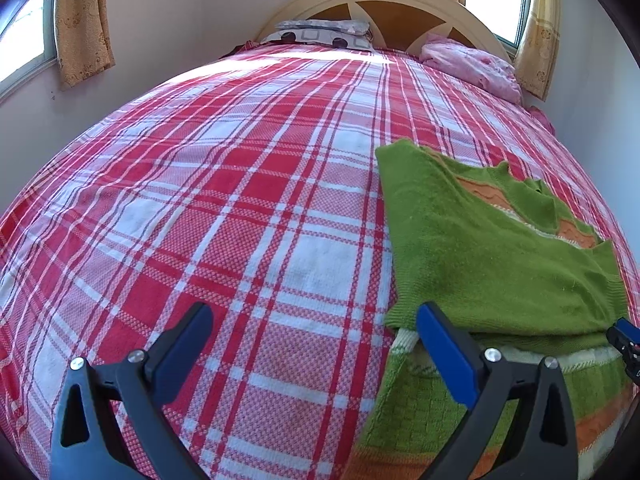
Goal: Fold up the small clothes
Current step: 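Release the cuff and pull the right gripper back from the sweater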
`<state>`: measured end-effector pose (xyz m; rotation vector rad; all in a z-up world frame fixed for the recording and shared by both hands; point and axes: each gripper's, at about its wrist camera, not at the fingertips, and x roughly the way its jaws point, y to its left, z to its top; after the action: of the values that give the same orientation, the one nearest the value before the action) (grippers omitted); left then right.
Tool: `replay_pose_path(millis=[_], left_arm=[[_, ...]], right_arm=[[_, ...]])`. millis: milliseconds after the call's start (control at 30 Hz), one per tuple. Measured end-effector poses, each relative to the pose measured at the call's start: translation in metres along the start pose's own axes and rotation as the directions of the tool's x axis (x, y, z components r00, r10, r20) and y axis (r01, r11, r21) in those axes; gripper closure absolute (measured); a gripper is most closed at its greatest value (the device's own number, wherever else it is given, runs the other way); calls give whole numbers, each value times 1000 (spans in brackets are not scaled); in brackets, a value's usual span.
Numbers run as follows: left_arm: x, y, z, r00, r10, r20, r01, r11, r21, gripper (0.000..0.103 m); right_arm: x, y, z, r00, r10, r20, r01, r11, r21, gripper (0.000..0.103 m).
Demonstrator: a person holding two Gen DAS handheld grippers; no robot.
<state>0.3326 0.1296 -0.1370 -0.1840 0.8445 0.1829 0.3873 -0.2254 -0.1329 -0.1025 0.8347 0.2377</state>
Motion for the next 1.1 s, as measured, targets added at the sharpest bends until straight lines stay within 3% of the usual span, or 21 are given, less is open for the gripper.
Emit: replay_pose_path(millis=[433, 1100], left_arm=[[-34, -8, -15, 998, -56, 39, 56, 998, 21, 0], [-115, -23, -59, 985, -134, 104, 119, 982, 145, 0]], right_arm=[[-30, 14, -12, 998, 62, 23, -62, 998, 0, 45], [-100, 37, -70, 988, 138, 66, -135, 990, -43, 44]])
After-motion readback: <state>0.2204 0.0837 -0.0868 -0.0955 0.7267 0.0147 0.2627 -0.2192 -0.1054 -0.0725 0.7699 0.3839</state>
